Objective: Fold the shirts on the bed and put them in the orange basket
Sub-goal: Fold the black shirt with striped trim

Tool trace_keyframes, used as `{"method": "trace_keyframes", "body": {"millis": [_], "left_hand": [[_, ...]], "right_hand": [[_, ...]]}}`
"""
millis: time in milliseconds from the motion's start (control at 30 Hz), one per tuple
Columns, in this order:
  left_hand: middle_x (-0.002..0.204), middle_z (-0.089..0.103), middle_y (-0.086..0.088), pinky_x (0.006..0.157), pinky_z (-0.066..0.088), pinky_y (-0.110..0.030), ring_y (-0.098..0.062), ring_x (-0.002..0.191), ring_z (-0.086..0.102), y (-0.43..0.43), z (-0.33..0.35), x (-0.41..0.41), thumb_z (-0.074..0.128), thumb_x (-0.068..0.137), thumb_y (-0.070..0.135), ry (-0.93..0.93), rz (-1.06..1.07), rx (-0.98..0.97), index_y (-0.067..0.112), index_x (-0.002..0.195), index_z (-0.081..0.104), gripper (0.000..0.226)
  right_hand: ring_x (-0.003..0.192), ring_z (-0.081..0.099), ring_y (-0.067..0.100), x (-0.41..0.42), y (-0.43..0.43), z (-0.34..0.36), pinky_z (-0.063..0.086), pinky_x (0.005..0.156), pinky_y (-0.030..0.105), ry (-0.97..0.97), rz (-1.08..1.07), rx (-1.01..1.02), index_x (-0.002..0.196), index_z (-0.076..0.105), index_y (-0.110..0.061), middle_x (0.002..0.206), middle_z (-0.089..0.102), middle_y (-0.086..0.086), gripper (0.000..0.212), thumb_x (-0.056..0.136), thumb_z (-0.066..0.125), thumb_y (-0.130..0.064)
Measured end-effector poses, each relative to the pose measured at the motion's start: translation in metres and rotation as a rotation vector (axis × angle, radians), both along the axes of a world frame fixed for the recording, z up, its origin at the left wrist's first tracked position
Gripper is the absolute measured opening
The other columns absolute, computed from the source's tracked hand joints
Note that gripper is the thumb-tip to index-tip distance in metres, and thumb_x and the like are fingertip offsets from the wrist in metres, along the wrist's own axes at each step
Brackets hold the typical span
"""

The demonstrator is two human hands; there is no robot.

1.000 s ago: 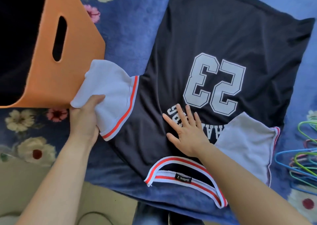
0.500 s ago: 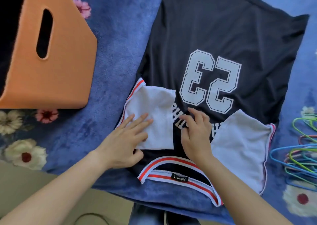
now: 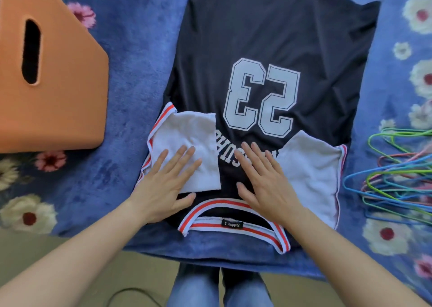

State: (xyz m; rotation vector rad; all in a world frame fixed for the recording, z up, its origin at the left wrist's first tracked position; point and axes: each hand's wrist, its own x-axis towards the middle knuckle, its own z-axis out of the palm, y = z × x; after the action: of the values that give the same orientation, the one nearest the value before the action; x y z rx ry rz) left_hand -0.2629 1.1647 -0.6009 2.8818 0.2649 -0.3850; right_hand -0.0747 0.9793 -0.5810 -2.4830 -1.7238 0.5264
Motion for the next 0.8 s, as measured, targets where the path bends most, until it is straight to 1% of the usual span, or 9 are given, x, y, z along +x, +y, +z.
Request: {"method": "trace_keyframes", "body": {"millis": [167,300,367,433,500,600,667,733,800], "left_hand": [[0.156,0.02,-0.015,0.117,0.009,-0.041,-0.029,0.145,0.014,-0.012,0.02,-0.037,0.056,0.072,0.053,0.054,-0.183,-0.099,0.007,0.148,0.03,0.092],[0.151,0.023,-0.029,0.116,0.006,-0.045,-0.043,0.14,0.017,-0.015,0.014,-0.044,0.049,0.051,0.01,0.117,-0.261,0.049,0.0,0.146,0.026,0.099],[0.149,0.022,-0.034,0.114,0.007,-0.049,-0.05,0.139,0.016,-0.018,0.004,-0.042,0.029,0.061,-0.008,0.079,-0.27,0.147,-0.002,0.146,0.02,0.085],[0.147,0.024,-0.037,0.109,0.024,-0.053,-0.051,0.138,0.019,-0.022,-0.006,-0.034,0.019,0.083,-0.012,0.038,-0.244,0.22,-0.004,0.146,0.015,0.064],[0.134,0.043,-0.038,0.086,0.049,-0.054,-0.052,0.122,0.045,-0.026,-0.008,-0.02,0.018,0.087,-0.007,0.149,-0.208,0.233,-0.007,0.141,0.022,0.055],[0.106,0.063,-0.035,0.051,0.055,-0.043,-0.047,0.088,0.066,-0.031,0.01,0.01,0.047,0.071,-0.007,0.324,-0.171,0.152,-0.01,0.117,0.05,0.047],[0.104,0.064,-0.023,0.052,0.05,-0.034,-0.038,0.086,0.066,-0.024,0.031,0.032,0.058,0.067,-0.011,0.366,-0.119,0.047,-0.002,0.109,0.059,0.043],[0.106,0.062,-0.012,0.068,0.041,-0.031,-0.031,0.095,0.061,-0.012,0.045,0.052,0.048,0.082,-0.001,0.514,-0.023,-0.036,0.01,0.107,0.06,0.03],[0.093,0.059,-0.007,0.069,0.037,-0.029,-0.028,0.089,0.056,-0.001,0.057,0.07,0.042,0.086,0.002,0.708,-0.022,-0.08,0.014,0.088,0.058,0.02]], "right_hand": [[0.145,0.019,0.025,0.019,-0.113,0.022,0.013,0.117,0.04,-0.012,0.067,-0.16,0.15,0.02,-0.009,0.156,0.023,0.01,0.082,0.082,0.046,-0.045],[0.145,0.015,0.029,0.013,-0.158,0.02,0.011,0.117,0.042,-0.03,0.168,-0.31,0.149,0.021,-0.002,0.157,0.019,0.012,0.09,0.067,0.045,-0.031],[0.146,0.009,0.03,0.011,-0.163,0.008,0.008,0.118,0.043,-0.066,0.132,-0.327,0.15,0.01,-0.002,0.157,0.014,0.013,0.087,0.067,0.031,-0.01],[0.144,0.017,0.03,0.013,-0.157,-0.002,0.008,0.117,0.042,-0.095,0.057,-0.287,0.15,0.008,-0.001,0.156,0.02,0.015,0.084,0.067,0.021,0.003],[0.133,0.043,0.031,0.016,-0.145,-0.009,0.015,0.114,0.04,-0.088,0.003,-0.264,0.145,0.023,0.002,0.145,0.043,0.018,0.075,0.07,0.022,0.005],[0.114,0.061,0.03,0.022,-0.119,0.0,0.041,0.1,0.038,0.073,-0.152,-0.202,0.129,0.054,-0.007,0.129,0.061,0.013,0.064,0.071,0.03,0.002],[0.115,0.058,0.027,0.034,-0.105,0.015,0.045,0.093,0.033,0.295,-0.376,-0.204,0.122,0.062,-0.021,0.125,0.063,0.004,0.06,0.075,0.035,0.004],[0.114,0.056,0.026,0.05,-0.091,0.027,0.043,0.09,0.03,0.429,-0.526,-0.298,0.117,0.066,-0.026,0.119,0.067,0.001,0.056,0.077,0.042,0.005],[0.106,0.058,0.025,0.069,-0.082,0.038,0.042,0.081,0.028,0.508,-0.552,-0.355,0.104,0.071,-0.028,0.106,0.069,0.002,0.05,0.078,0.042,0.004]]}}
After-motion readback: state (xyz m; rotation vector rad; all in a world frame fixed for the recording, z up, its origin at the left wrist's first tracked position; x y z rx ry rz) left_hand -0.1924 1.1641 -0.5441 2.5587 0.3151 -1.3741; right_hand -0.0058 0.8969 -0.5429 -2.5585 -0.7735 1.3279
